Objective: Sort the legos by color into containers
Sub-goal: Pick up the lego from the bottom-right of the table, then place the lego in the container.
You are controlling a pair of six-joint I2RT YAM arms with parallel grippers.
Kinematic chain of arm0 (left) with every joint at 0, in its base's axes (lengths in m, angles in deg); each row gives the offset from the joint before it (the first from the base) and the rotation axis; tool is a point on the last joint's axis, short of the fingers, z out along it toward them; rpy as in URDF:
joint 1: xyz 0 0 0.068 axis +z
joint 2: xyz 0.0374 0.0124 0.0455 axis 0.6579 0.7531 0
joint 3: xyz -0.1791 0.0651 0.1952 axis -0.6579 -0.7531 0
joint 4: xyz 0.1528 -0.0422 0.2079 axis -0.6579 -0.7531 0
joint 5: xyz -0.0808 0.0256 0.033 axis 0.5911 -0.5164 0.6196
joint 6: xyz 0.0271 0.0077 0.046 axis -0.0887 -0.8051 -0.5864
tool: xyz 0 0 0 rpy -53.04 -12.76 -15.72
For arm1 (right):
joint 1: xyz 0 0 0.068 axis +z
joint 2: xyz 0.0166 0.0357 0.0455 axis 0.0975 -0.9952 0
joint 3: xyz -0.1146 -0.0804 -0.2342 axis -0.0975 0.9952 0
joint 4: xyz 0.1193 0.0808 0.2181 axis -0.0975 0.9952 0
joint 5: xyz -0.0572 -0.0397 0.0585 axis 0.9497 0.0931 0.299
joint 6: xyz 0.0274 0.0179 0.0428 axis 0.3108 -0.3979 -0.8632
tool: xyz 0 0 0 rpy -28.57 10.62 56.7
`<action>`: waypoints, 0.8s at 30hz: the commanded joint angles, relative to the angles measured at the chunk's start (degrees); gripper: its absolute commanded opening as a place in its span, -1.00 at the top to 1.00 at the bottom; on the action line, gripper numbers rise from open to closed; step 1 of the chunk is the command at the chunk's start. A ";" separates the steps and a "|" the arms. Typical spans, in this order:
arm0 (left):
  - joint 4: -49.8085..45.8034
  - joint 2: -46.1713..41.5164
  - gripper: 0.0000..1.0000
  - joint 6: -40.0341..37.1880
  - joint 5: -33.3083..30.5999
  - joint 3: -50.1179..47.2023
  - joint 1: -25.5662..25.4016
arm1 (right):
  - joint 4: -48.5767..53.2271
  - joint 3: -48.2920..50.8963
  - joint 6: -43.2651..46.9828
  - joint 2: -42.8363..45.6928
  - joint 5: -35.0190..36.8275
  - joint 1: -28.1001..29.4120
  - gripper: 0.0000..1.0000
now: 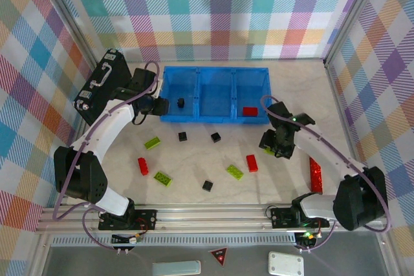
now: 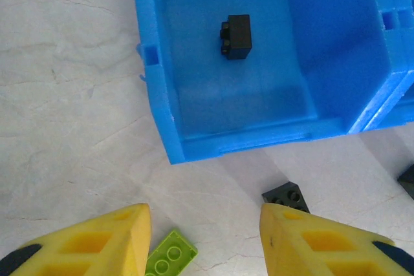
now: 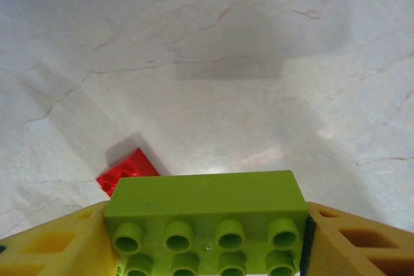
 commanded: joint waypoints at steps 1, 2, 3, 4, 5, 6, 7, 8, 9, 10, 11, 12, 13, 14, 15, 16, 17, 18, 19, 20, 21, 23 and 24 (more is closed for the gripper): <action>1.29 -0.32 0.05 0.94 0.70 -1.26 1.14 | -0.60 -4.07 1.69 -3.93 -0.68 2.07 -0.30; 1.28 -0.30 0.04 1.00 0.54 -1.20 1.23 | -0.71 -5.59 1.79 -5.39 -0.71 2.84 -0.30; 1.27 -0.32 0.04 1.03 0.52 -1.26 1.31 | -0.80 -6.81 1.74 -6.67 -0.57 3.53 -0.30; 1.36 -0.48 0.04 1.22 0.49 -1.46 1.32 | -1.13 -8.11 1.63 -8.16 -0.60 4.47 -0.30; 1.60 -0.62 0.05 1.31 0.58 -1.59 1.32 | -1.40 -9.62 1.61 -9.63 -0.59 5.44 -0.30; 1.77 -0.65 0.04 1.38 0.69 -1.70 1.32 | -1.66 -10.91 1.61 -10.84 -0.67 6.29 -0.31; 1.82 -0.63 0.05 1.54 0.67 -1.67 1.32 | -1.68 -12.51 1.69 -12.55 -0.61 7.17 -0.30; 1.69 -0.47 0.04 1.54 0.71 -1.66 1.32 | -1.55 -14.22 1.74 -14.13 -0.61 8.19 -0.30; 1.73 -0.43 0.04 1.55 0.73 -1.62 1.27 | -1.43 -15.69 1.85 -15.41 -0.51 8.96 -0.31; 1.73 -0.33 0.04 1.60 0.78 -1.53 1.32 | -1.19 -17.25 1.94 -16.90 -0.44 9.77 -0.31; 1.72 -0.29 0.04 1.59 0.78 -1.59 1.32 | -1.03 -18.90 2.05 -18.23 -0.38 10.49 -0.31; 1.77 -0.28 0.05 1.59 0.71 -1.53 1.31 | -0.94 -20.16 2.13 -19.30 -0.44 11.14 -0.31; 1.82 -0.23 0.04 1.65 0.71 -1.53 1.32 | -0.88 -21.51 2.23 -20.44 -0.35 11.66 -0.31; 1.95 -0.25 0.04 1.70 0.67 -1.53 1.32 | -1.02 -22.66 2.31 -21.46 -0.39 12.23 -0.31; 2.08 -0.32 0.04 1.74 0.54 -1.63 1.32 | -0.98 -23.83 2.37 -22.42 -0.57 12.56 -0.30; 2.34 -0.26 0.04 1.88 0.44 -1.83 1.35 | -1.05 -25.24 2.33 -23.35 -0.76 12.85 -0.31; 2.43 -0.31 0.04 1.87 0.38 -1.87 1.42 | -1.13 -26.37 2.45 -24.51 -1.01 13.16 -0.31; 2.41 -0.32 0.05 2.00 0.42 -1.83 1.41 | -1.07 -27.54 2.63 -25.46 -0.98 13.46 -0.31; 2.49 -0.40 0.04 2.00 0.59 -1.88 1.41 | -1.07 -28.92 2.79 -26.55 -0.99 13.64 -0.30; 2.61 -0.41 0.04 2.19 0.68 -1.96 1.41 | -0.78 -30.45 3.08 -27.64 -1.09 13.80 -0.30; 2.70 -0.62 0.05 2.29 0.69 -2.03 1.43 | -0.59 -31.69 3.36 -28.45 -1.08 13.99 -0.30; 2.96 -1.19 0.05 2.35 0.75 -2.11 1.36 | 0.09 -34.74 3.80 -30.55 -1.28 14.26 -0.30; 2.85 -1.33 0.05 2.35 0.85 -2.05 1.40 | 0.34 -36.12 4.03 -31.35 -1.16 14.43 -0.30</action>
